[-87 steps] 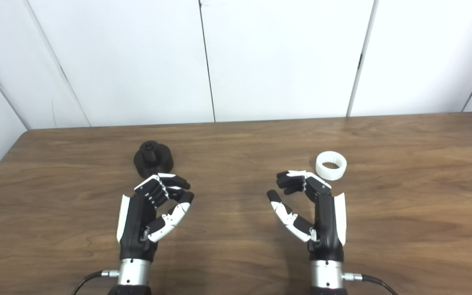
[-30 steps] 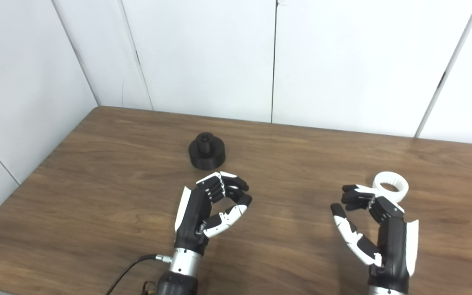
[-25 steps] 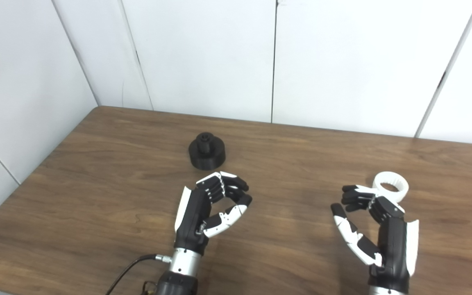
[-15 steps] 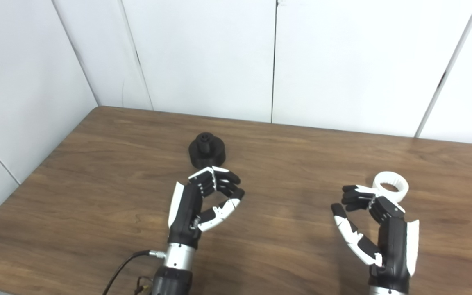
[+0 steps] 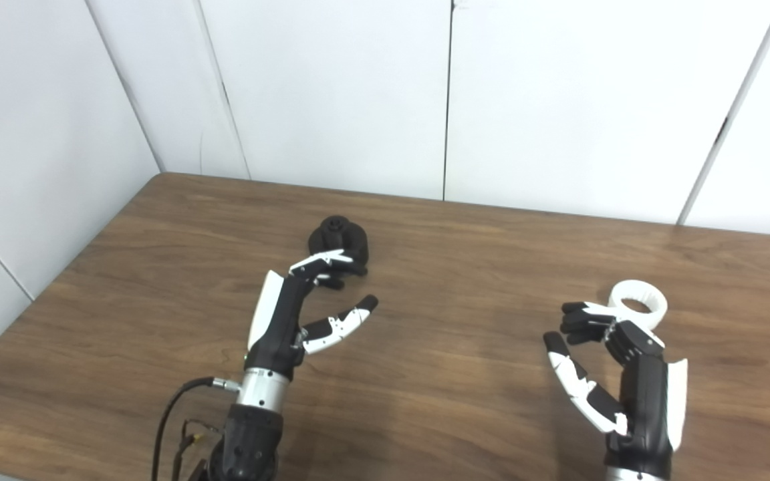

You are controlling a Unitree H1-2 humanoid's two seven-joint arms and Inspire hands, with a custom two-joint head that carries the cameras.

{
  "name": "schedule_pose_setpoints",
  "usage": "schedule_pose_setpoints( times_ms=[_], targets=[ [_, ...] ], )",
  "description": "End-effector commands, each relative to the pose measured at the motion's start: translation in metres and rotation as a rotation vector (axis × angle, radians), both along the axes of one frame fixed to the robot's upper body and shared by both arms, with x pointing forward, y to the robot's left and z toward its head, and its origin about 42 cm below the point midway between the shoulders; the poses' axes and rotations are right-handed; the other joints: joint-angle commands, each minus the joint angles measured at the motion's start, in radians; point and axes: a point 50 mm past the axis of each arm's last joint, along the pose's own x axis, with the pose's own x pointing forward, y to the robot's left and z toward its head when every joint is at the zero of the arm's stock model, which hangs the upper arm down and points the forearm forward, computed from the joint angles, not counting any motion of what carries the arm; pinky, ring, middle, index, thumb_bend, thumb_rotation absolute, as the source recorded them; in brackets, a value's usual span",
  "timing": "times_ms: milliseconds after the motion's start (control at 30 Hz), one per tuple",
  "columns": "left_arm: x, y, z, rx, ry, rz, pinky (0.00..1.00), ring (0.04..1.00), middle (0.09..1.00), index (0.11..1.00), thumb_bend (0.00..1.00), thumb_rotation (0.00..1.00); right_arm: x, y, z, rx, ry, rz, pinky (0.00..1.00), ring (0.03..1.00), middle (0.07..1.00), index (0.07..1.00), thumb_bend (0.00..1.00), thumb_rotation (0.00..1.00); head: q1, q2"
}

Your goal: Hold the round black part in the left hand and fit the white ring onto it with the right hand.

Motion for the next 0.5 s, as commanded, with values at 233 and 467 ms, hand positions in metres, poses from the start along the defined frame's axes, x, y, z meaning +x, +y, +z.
schedule_pose_setpoints(
  times_ms=[233,467],
  targets=[
    [0.02,0.015,0.033,0.19,-0.016,0.064,0.76,0.882,0.888,0.843,0.62,0.34,-0.001,-0.011,-0.005,-0.032,-0.001,0.002,0.45,0.529,0.607,0.498,0.5,0.15,0.0,0.0],
    [0.032,0.027,0.04,0.267,0.025,0.105,0.76,0.897,0.926,0.896,0.69,0.41,0.0,-0.012,-0.005,-0.043,-0.001,0.003,0.46,0.541,0.612,0.498,0.5,0.15,0.0,0.0]
  ],
)
